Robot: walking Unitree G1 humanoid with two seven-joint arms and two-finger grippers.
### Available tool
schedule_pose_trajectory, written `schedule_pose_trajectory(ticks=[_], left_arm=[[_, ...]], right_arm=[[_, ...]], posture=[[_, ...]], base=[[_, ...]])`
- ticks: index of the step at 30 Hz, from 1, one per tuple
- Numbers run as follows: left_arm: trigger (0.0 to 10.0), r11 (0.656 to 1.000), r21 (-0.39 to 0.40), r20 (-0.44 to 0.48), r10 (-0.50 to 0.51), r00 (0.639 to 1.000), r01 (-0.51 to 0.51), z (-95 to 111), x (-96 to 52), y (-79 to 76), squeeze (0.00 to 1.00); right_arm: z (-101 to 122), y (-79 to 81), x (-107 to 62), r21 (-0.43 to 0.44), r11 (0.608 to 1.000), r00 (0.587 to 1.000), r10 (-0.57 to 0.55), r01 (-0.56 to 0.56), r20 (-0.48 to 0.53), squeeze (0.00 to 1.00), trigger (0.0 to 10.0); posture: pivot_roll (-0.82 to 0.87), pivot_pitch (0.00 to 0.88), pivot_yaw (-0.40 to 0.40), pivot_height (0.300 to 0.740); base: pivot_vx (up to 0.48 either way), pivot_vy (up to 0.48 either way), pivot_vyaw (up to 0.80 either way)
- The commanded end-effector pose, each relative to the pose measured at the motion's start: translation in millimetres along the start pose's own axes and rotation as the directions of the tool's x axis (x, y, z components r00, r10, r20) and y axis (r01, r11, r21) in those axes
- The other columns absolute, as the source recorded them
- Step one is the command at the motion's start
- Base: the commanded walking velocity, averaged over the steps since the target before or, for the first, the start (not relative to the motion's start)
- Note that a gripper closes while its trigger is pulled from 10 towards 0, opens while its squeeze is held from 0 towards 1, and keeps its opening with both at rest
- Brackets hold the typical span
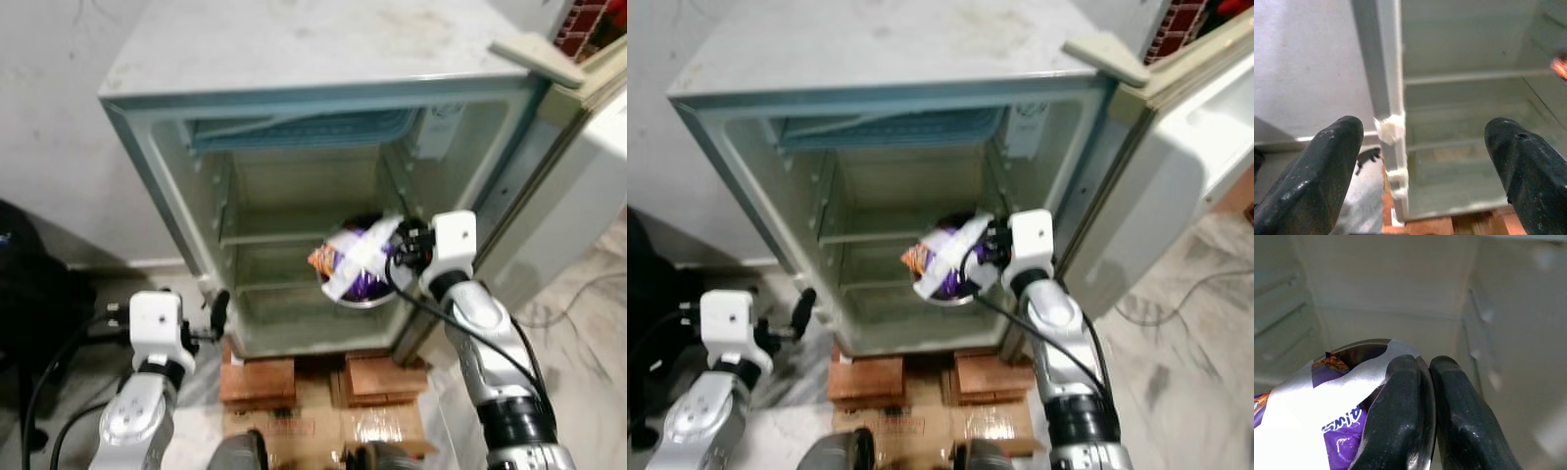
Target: Restocking fridge
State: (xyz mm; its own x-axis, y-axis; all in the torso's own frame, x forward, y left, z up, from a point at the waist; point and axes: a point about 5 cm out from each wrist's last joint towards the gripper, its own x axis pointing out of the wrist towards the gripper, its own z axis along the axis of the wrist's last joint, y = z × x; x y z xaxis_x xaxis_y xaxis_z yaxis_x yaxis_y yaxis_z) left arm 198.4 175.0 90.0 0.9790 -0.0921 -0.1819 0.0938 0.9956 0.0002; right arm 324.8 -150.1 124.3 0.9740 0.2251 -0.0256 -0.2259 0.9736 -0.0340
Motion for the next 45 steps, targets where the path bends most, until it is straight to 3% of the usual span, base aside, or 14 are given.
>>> schedule_pose_trajectory(ticks=[1, 9, 10, 15, 16, 21, 26, 33, 37, 45], left_arm=[[10.0, 1.0, 0.005, -0.003, -0.004, 1.0, 0.004, 3, -6.0, 1.1, 0.0], [10.0, 0.999, -0.009, -0.03, 0.034, 0.999, -0.035, 5, -24.5, 0.1, 0.0], [10.0, 0.999, -0.014, -0.038, 0.035, 0.999, -0.035, 5, -28.2, -2.1, 0.0], [10.0, 0.999, -0.021, -0.039, 0.037, 0.999, -0.038, 9, -29.2, -3.9, 0.0], [10.0, 0.999, -0.022, -0.037, 0.038, 0.999, -0.039, 11, -29.6, -4.3, 0.0], [10.0, 0.999, -0.026, -0.042, 0.037, 0.998, -0.038, 12, -32.1, -6.1, 0.0], [10.0, 0.999, -0.032, -0.059, 0.032, 0.998, -0.034, 13, -38.3, -9.6, 0.0], [10.0, 0.999, -0.034, -0.081, 0.028, 0.996, -0.031, 13, -46.3, -10.4, 0.0], [10.0, 0.999, -0.034, -0.09, 0.028, 0.996, -0.031, 14, -48.0, -11.6, 0.0], [10.0, 0.999, -0.034, -0.095, 0.028, 0.995, -0.031, 16, -48.9, -11.8, 0.0]], right_arm=[[6, -2.3, 7.7, 0.035, 0.999, 1.0, -0.004, 0.003, 0.029, 0.0, 10.0], [19, 3.7, 41.8, 0.157, 0.987, 0.999, -0.028, 0.025, 0.016, 0.0, 10.0], [21, 4.8, 51.1, 0.206, 0.977, 0.998, -0.058, 0.061, -0.016, 0.0, 10.0], [23, 4.9, 63.7, 0.268, 0.953, 0.989, -0.124, 0.142, -0.082, 0.0, 10.0], [21, 5.1, 66.2, 0.312, 0.933, 0.982, -0.15, 0.178, -0.113, 0.0, 10.0], [19, 6.0, 70.0, 0.317, 0.916, 0.967, -0.206, 0.245, -0.15, 0.0, 10.0], [20, 1.7, 71.9, 0.363, 0.864, 0.936, -0.308, 0.35, -0.171, 0.0, 10.0], [26, -9.4, 72.5, 0.35, 0.838, 0.908, -0.388, 0.418, -0.156, 0.0, 10.0], [29, -15.4, 73.1, 0.288, 0.821, 0.87, -0.46, 0.493, -0.177, 0.0, 10.0], [35, -12.7, 76.0, 0.306, 0.784, 0.842, -0.501, 0.54, -0.202, 0.0, 10.0]], posture=[[0.13, 0.197, -0.012, 0.74], [0.17, 0.248, -0.035, 0.74], [0.18, 0.261, -0.037, 0.74], [0.19, 0.272, -0.041, 0.74], [0.19, 0.278, -0.041, 0.74], [0.2, 0.295, -0.042, 0.74], [0.2, 0.325, -0.036, 0.74], [0.21, 0.363, -0.028, 0.74], [0.22, 0.374, -0.023, 0.74], [0.23, 0.376, -0.019, 0.74]], base=[[0.0, 0.0, 0.0], [0.0, 0.0, 0.0], [0.0, 0.0, 0.0], [0.0, 0.0, 0.0], [0.0, 0.0, 0.0], [0.0, 0.0, 0.0], [0.0, 0.0, 0.0], [0.0, 0.0, 0.0], [0.0, 0.0, 0.0], [0.0, 0.0, 0.0]])
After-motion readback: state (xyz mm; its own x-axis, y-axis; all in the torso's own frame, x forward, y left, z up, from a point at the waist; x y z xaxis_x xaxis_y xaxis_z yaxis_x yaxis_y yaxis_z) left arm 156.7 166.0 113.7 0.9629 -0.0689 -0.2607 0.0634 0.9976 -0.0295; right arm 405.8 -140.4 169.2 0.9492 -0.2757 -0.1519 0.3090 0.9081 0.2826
